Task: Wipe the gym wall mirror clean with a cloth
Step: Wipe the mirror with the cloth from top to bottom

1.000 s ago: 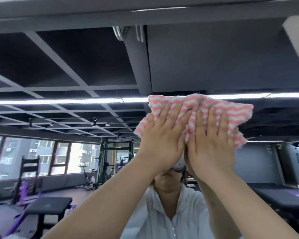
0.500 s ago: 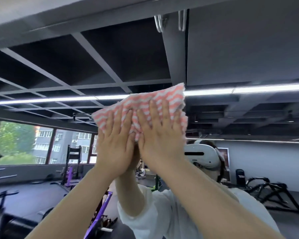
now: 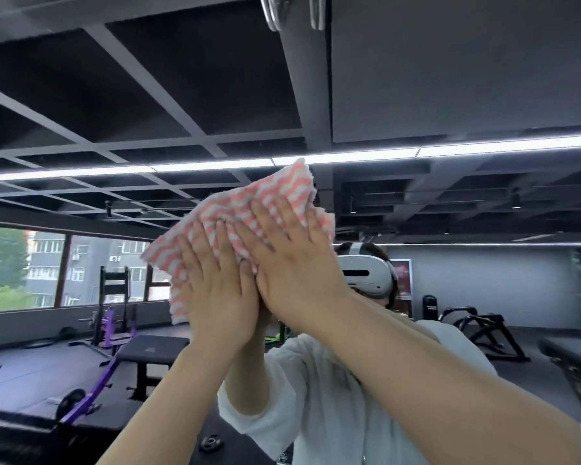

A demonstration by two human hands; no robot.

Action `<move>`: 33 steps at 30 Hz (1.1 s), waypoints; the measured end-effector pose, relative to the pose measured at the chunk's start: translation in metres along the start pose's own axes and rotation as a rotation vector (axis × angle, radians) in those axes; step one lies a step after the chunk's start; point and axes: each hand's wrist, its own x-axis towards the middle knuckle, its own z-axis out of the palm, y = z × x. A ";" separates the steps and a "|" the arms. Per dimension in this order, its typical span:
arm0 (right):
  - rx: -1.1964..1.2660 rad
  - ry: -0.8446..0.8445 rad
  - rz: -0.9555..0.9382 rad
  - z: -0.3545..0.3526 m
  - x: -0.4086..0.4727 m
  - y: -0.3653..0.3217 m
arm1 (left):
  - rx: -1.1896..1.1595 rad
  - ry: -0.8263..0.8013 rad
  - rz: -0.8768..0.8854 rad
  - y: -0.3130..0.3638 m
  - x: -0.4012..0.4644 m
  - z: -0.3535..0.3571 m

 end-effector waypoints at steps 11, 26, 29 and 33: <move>-0.056 0.084 0.386 -0.023 -0.133 0.133 | -0.013 0.050 0.546 0.146 -0.048 0.069; 0.111 0.064 0.360 0.000 -0.087 -0.012 | 0.137 -0.020 0.502 -0.004 -0.037 0.020; 0.131 0.003 0.275 0.005 -0.079 -0.042 | 0.098 -0.039 0.369 -0.038 -0.048 0.010; 0.137 -0.041 0.123 0.012 -0.085 -0.071 | 0.052 -0.061 0.183 -0.069 -0.077 0.007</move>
